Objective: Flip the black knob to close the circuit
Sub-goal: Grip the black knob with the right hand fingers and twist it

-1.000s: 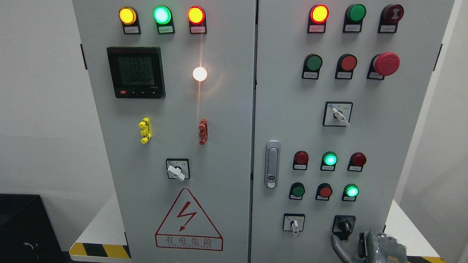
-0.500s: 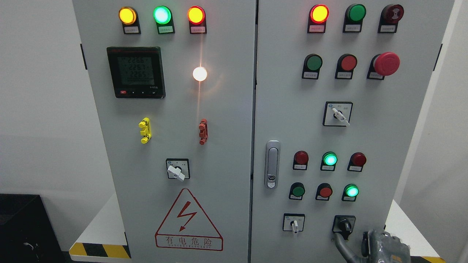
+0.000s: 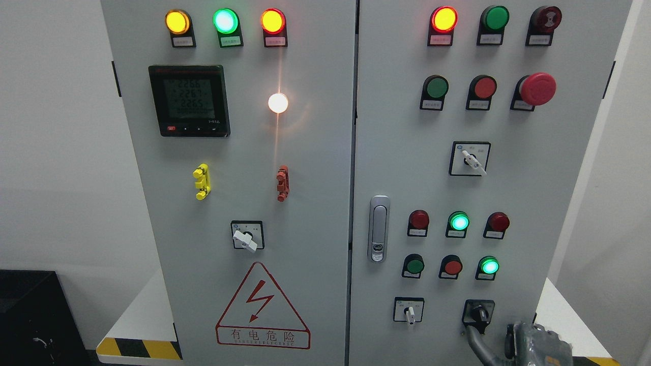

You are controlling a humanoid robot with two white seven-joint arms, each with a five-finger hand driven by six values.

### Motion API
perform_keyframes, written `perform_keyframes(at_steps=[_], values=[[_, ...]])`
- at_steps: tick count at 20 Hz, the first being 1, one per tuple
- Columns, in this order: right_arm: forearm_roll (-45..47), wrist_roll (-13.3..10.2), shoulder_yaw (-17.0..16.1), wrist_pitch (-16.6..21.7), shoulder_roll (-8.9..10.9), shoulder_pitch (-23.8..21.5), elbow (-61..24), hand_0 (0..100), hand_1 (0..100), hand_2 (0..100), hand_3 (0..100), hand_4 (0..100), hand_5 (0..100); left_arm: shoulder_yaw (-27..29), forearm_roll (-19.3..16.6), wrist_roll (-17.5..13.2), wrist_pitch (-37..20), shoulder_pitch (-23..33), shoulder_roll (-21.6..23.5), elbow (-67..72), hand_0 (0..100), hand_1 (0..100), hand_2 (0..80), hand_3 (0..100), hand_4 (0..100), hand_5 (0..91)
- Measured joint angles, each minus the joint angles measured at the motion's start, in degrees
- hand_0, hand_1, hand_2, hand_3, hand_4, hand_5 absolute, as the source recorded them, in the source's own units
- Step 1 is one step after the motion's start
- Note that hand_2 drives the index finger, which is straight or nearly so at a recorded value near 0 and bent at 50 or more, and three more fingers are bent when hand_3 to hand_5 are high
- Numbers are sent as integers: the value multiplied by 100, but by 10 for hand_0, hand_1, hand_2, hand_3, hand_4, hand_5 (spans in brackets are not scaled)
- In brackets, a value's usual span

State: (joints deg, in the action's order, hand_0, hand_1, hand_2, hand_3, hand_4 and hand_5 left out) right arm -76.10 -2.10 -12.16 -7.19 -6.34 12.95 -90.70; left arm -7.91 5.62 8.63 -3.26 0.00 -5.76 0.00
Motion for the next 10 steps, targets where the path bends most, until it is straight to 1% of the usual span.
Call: perform_keyframes(at_steps=[10], values=[[0,-10,-3,-20,5,46,47,0,24,954,1000,969,941,0,0,0,0,0,0,0,120,556,0,0,0,0]])
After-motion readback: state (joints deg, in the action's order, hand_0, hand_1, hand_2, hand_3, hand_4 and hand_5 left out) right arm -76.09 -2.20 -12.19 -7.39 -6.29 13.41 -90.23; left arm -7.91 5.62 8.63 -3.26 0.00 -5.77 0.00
